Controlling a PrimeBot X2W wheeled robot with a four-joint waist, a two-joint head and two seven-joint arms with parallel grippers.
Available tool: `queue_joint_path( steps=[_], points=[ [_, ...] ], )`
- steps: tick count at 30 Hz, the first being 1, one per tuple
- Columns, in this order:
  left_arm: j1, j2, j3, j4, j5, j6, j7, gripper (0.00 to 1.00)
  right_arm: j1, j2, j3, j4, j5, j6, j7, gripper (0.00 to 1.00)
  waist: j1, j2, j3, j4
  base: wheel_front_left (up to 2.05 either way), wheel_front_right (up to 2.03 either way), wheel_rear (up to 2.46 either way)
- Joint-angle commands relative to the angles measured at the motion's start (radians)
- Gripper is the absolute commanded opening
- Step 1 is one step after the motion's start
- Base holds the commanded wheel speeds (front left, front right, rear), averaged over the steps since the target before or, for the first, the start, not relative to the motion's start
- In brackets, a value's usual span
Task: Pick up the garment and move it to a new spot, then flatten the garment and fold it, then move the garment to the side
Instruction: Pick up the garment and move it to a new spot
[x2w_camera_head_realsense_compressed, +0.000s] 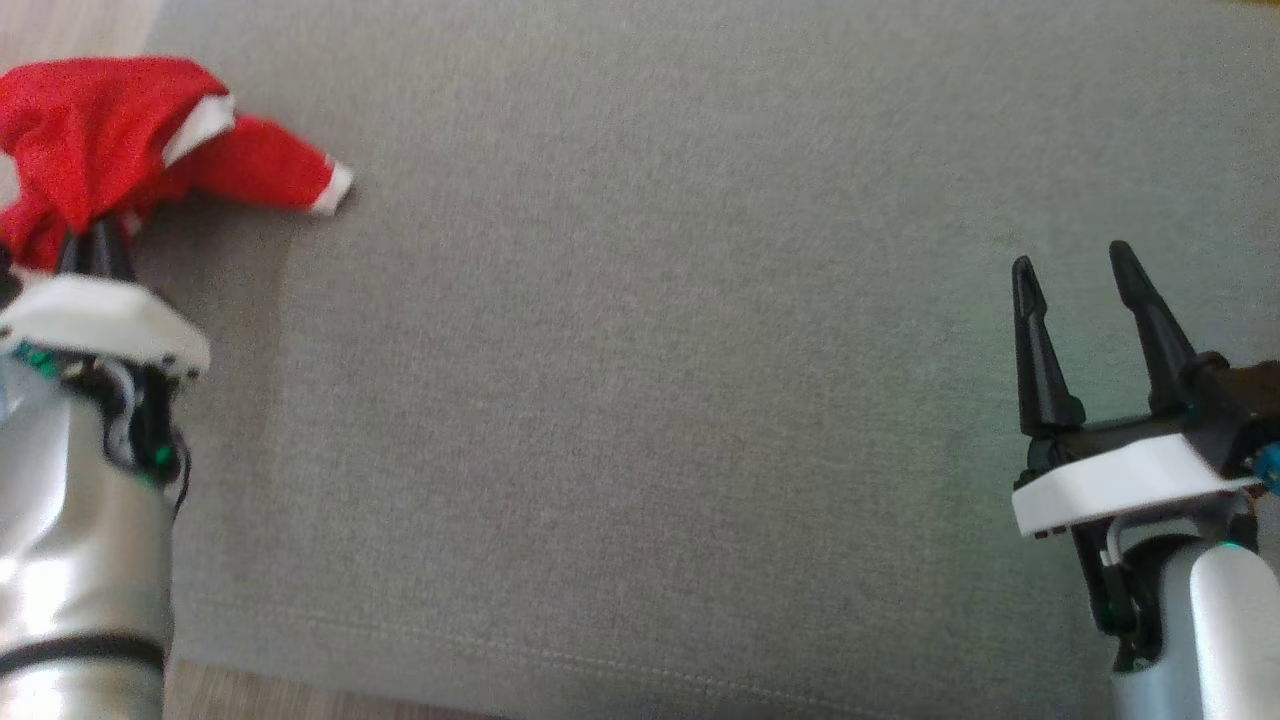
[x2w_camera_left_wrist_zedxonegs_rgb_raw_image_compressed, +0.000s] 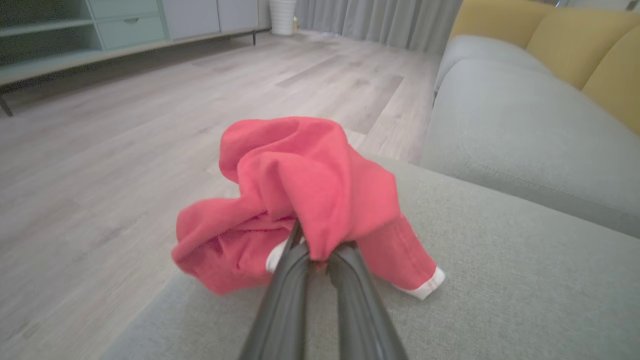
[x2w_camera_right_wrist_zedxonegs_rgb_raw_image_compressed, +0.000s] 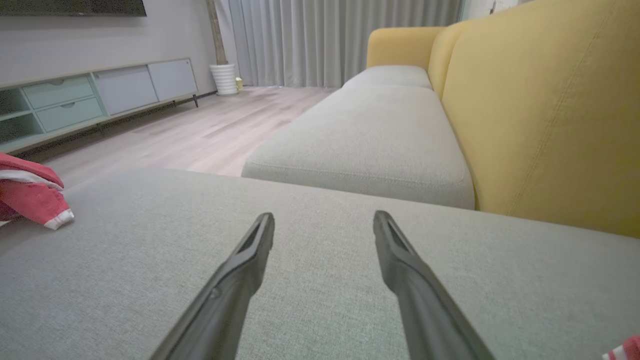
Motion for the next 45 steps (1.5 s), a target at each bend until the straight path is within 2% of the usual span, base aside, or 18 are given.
queue_joint_path(
  steps=[1, 2, 7, 12, 20, 25, 32, 38, 43, 44, 45],
  points=[
    [0.045, 0.058, 0.044, -0.085, 0.016, 0.007, -0.012, 0.00, -0.010, -0.001, 0.021, -0.022, 0.013, -0.001, -0.019, 1.00, -0.0001, 0.0000, -0.062, -0.028, 0.00, 0.00, 0.00],
    [0.045, 0.058, 0.044, -0.085, 0.016, 0.007, -0.012, 0.00, -0.010, -0.001, 0.021, -0.022, 0.013, -0.001, -0.019, 1.00, -0.0001, 0.0000, -0.062, -0.028, 0.00, 0.00, 0.00],
    [0.198, 0.048, 0.085, -0.313, 0.052, 0.013, -0.012, 0.00, 0.016, -0.001, 0.019, 0.021, 0.057, -0.001, -0.057, 1.00, -0.0001, 0.0000, -0.142, -0.068, 0.00, 0.00, 0.00],
    [0.334, 0.011, 0.074, -0.507, 0.076, 0.018, -0.012, 0.00, 0.053, -0.001, 0.016, 0.056, 0.089, -0.001, -0.083, 1.00, -0.0001, 0.0000, -0.195, -0.103, 0.00, 0.00, 0.00],
    [0.480, -0.058, -0.028, -0.769, 0.106, 0.018, 0.051, 0.00, 0.092, -0.001, 0.025, 0.076, 0.100, -0.001, -0.094, 1.00, -0.0001, 0.0000, -0.223, -0.175, 0.00, 0.00, 0.00],
    [0.511, -0.104, -0.125, -0.861, 0.123, 0.000, 0.090, 0.00, 0.101, -0.001, 0.036, 0.073, 0.114, -0.001, -0.094, 1.00, -0.0001, 0.0000, -0.209, -0.229, 0.00, 0.00, 0.00],
    [0.461, -0.157, -0.314, -0.827, 0.137, -0.044, 0.123, 0.00, 0.084, -0.001, 0.066, 0.077, 0.144, -0.001, -0.096, 1.00, -0.0001, 0.0000, -0.152, -0.329, 0.00, 0.00, 0.00],
    [0.380, -0.172, -0.469, -0.677, 0.153, -0.072, 0.141, 0.00, 0.065, -0.001, 0.087, 0.100, 0.171, -0.001, -0.107, 1.00, -0.0001, 0.0000, -0.104, -0.405, 0.00, 0.00, 0.00],
    [0.323, -0.176, -0.545, -0.544, 0.151, -0.083, 0.156, 0.00, 0.056, -0.001, 0.092, 0.117, 0.181, -0.001, -0.120, 1.00, -0.0001, 0.0000, -0.081, -0.432, 0.00, 0.00, 0.00],
    [0.317, -0.177, -0.554, -0.523, 0.147, -0.084, 0.157, 0.10, 0.055, -0.001, 0.091, 0.120, 0.183, -0.001, -0.122, 1.00, -0.0001, 0.0000, -0.079, -0.433, 0.00, 0.00, 0.00],
    [0.312, -0.177, -0.562, -0.504, 0.143, -0.085, 0.161, 0.56, 0.054, -0.001, 0.091, 0.123, 0.184, -0.001, -0.125, 1.00, -0.0001, 0.0000, -0.077, -0.433, 0.00, 0.00, 0.00]
  ],
)
